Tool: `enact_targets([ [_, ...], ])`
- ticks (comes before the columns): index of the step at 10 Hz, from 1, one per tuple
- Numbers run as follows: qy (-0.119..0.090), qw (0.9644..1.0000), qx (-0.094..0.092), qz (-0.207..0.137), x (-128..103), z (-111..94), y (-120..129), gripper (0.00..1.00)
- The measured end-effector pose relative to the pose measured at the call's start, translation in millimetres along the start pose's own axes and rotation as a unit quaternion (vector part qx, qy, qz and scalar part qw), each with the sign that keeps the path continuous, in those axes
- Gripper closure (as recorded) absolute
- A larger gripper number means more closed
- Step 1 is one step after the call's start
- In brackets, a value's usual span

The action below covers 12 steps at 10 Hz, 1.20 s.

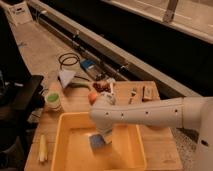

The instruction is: Wipe tray with sponge

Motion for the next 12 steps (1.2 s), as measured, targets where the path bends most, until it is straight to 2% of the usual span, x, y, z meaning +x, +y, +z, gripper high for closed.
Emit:
enact_targets([
  [3, -0.018, 0.9995, 0.003, -0.026, -28, 6, 2, 1.00],
  [6, -0.022, 0.9993, -0.005, -0.029, -33, 9, 24, 1.00],
  [8, -0.014, 0.9997, -0.015, -0.011, -15, 11, 40, 1.00],
  [9, -0.010, 0.9997, -0.023, 0.005, 2, 13, 48, 1.00],
  [11, -0.002, 0.9991, -0.031, 0.028, 28, 14, 50, 1.00],
  [12, 0.000, 0.9990, -0.032, 0.031, 34, 13, 47, 1.00],
])
